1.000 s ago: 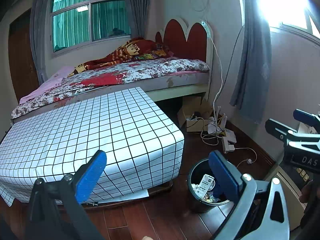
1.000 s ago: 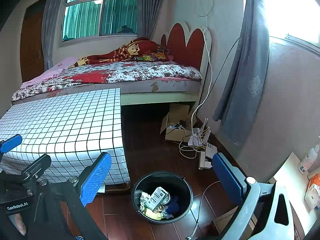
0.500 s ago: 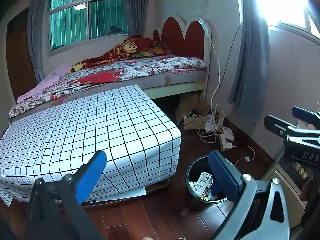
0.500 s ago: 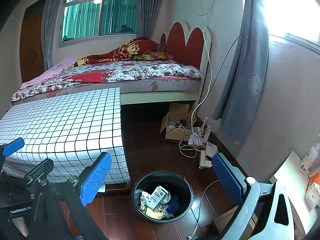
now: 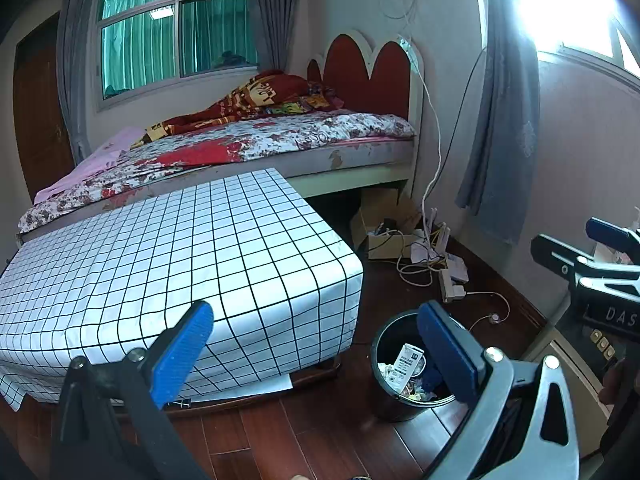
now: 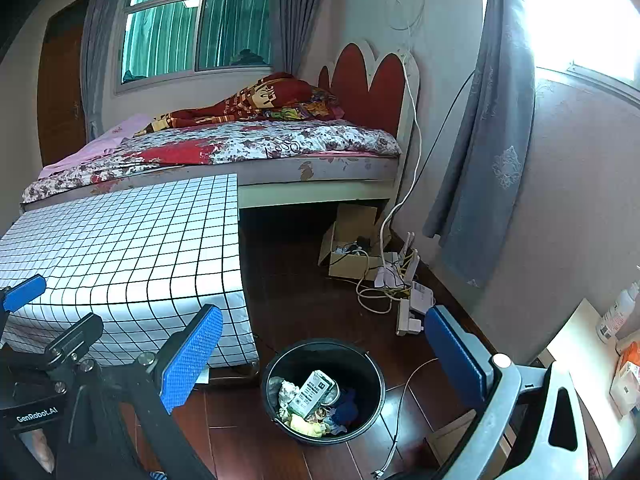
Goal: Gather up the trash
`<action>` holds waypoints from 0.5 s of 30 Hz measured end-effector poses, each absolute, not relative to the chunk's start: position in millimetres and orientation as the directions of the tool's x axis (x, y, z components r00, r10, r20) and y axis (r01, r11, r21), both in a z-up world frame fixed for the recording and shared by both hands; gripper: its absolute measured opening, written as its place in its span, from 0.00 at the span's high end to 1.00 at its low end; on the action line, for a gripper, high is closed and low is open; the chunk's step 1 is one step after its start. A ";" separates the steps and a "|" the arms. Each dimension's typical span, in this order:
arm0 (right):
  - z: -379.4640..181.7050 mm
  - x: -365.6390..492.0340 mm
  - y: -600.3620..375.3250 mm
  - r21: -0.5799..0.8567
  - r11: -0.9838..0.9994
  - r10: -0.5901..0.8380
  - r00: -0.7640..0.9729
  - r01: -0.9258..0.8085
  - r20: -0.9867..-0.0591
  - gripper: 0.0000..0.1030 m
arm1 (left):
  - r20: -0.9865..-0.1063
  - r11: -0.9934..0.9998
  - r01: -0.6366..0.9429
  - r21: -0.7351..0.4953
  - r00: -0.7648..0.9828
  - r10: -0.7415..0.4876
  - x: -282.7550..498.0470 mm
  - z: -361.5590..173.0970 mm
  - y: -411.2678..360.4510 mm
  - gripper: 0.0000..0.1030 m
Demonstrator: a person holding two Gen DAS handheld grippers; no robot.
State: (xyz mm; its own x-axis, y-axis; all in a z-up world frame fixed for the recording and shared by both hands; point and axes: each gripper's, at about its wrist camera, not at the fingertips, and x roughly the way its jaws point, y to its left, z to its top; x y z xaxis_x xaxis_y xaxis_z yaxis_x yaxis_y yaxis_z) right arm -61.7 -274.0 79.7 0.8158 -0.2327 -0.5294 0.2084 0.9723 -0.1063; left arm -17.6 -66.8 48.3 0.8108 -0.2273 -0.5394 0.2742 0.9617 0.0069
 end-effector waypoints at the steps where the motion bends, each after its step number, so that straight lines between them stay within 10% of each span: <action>1: 80.0 -61.3 -274.0 -0.106 0.972 -0.232 0.816 0.208 -0.530 0.01 | -0.540 0.961 0.275 0.007 0.810 -0.228 -17.5 48.2 -66.8 0.01; 15: 76.8 -63.4 -271.8 -0.106 0.971 -0.236 0.809 0.213 -0.538 0.01 | -0.541 0.962 0.274 0.008 0.810 -0.226 -16.4 46.9 -68.6 0.01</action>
State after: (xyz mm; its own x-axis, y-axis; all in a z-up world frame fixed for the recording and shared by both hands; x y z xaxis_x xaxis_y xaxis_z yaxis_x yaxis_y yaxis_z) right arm -63.4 -271.8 76.8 0.8092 -0.2362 -0.5379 0.2128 0.9713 -0.1064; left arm -16.4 -68.6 46.9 0.8098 -0.2262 -0.5414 0.2741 0.9617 0.0081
